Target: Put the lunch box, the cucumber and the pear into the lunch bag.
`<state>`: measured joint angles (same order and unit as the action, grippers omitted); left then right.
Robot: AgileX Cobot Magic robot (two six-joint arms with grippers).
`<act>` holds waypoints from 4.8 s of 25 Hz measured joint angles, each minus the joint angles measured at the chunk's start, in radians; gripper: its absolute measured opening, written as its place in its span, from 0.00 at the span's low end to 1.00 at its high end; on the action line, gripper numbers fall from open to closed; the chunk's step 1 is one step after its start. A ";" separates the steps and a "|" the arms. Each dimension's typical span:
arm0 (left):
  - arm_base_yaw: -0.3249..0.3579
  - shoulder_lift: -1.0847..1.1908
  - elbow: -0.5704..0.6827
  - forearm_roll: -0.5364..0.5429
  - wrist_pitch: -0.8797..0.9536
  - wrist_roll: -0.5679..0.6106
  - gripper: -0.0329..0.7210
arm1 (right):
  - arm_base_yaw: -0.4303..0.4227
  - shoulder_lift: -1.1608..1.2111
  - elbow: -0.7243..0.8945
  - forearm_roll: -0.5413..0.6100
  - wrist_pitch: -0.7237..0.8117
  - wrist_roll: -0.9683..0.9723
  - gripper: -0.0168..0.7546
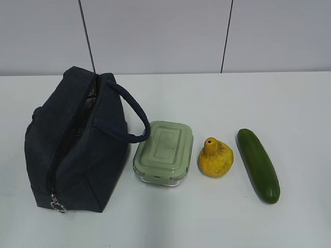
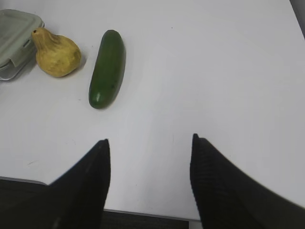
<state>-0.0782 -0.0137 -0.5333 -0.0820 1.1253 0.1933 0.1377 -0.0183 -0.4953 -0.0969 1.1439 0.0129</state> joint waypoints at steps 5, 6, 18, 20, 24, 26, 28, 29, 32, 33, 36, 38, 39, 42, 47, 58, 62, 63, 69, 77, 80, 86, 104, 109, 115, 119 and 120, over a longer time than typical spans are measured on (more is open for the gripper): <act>0.000 0.000 0.000 0.000 0.000 0.000 0.36 | 0.000 0.000 0.000 0.000 0.000 0.000 0.57; 0.000 0.000 0.000 0.000 0.000 0.000 0.36 | 0.000 0.000 0.000 0.000 0.000 0.000 0.57; 0.000 0.000 0.000 0.000 0.000 0.000 0.36 | 0.000 0.000 0.000 0.000 0.000 0.000 0.57; 0.000 0.000 0.000 0.000 0.000 0.000 0.36 | 0.000 0.000 0.000 0.000 0.000 0.000 0.57; 0.000 0.000 0.000 0.000 0.000 0.000 0.36 | 0.000 0.000 0.000 0.000 0.000 0.000 0.57; 0.000 0.000 0.000 0.000 0.000 0.000 0.36 | 0.000 0.000 0.000 0.000 0.000 0.000 0.57; 0.000 0.000 0.000 0.000 0.000 0.000 0.36 | 0.000 0.000 0.000 0.000 0.000 0.000 0.57; 0.000 0.000 0.000 0.000 0.000 0.000 0.36 | 0.000 0.000 0.000 0.000 0.000 0.000 0.57; 0.000 0.000 0.000 0.000 0.000 0.000 0.36 | 0.000 0.000 0.000 0.000 0.000 0.000 0.57; 0.000 0.000 0.000 0.000 0.000 0.000 0.36 | 0.000 0.000 0.000 0.000 0.000 0.000 0.57; 0.000 0.003 0.000 -0.001 -0.001 -0.006 0.36 | 0.000 0.000 0.000 -0.002 0.000 -0.002 0.57; 0.000 0.027 -0.001 -0.001 -0.003 -0.028 0.36 | 0.000 0.000 0.000 -0.002 -0.002 -0.002 0.57; 0.000 0.052 -0.008 -0.008 -0.007 -0.040 0.36 | 0.000 0.000 -0.005 0.006 -0.004 -0.002 0.57; 0.000 0.167 -0.040 -0.092 -0.027 -0.049 0.37 | 0.000 0.052 -0.029 0.064 -0.007 -0.002 0.57; 0.000 0.380 -0.075 -0.267 -0.104 -0.017 0.38 | 0.000 0.243 -0.053 0.148 -0.125 -0.004 0.57; 0.000 0.877 -0.201 -0.422 -0.207 0.189 0.51 | 0.000 0.713 -0.140 0.235 -0.350 -0.021 0.57; 0.000 1.064 -0.291 -0.465 -0.206 0.278 0.51 | 0.000 0.913 -0.204 0.237 -0.365 -0.064 0.57; 0.000 1.107 -0.313 -0.475 -0.206 0.307 0.51 | 0.000 0.964 -0.227 0.239 -0.368 -0.079 0.57; 0.000 1.301 -0.410 -0.482 -0.208 0.358 0.51 | 0.000 1.146 -0.339 0.256 -0.373 -0.127 0.57; 0.001 1.399 -0.457 -0.455 -0.183 0.362 0.51 | 0.000 1.357 -0.444 0.278 -0.356 -0.150 0.57; 0.001 1.408 -0.457 -0.454 -0.172 0.363 0.49 | 0.000 1.420 -0.455 0.299 -0.356 -0.166 0.57; 0.001 1.417 -0.458 -0.454 -0.168 0.363 0.41 | 0.000 1.492 -0.459 0.341 -0.373 -0.210 0.57; -0.059 1.450 -0.458 -0.449 -0.174 0.363 0.05 | 0.000 1.746 -0.597 0.319 -0.369 -0.228 0.84; -0.059 1.450 -0.458 -0.445 -0.176 0.363 0.05 | 0.000 1.813 -0.639 0.296 -0.369 -0.222 0.84; -0.059 1.450 -0.458 -0.444 -0.178 0.363 0.05 | 0.000 1.896 -0.663 0.295 -0.371 -0.222 0.84; -0.059 1.450 -0.458 -0.432 -0.182 0.363 0.05 | 0.000 1.945 -0.665 0.295 -0.372 -0.219 0.81; -0.059 1.450 -0.458 -0.429 -0.183 0.363 0.05 | 0.000 1.956 -0.665 0.295 -0.372 -0.219 0.77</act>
<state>-0.1373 1.4363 -0.9908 -0.5113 0.9428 0.5559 0.1377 1.9374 -1.1601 0.1976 0.7714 -0.2064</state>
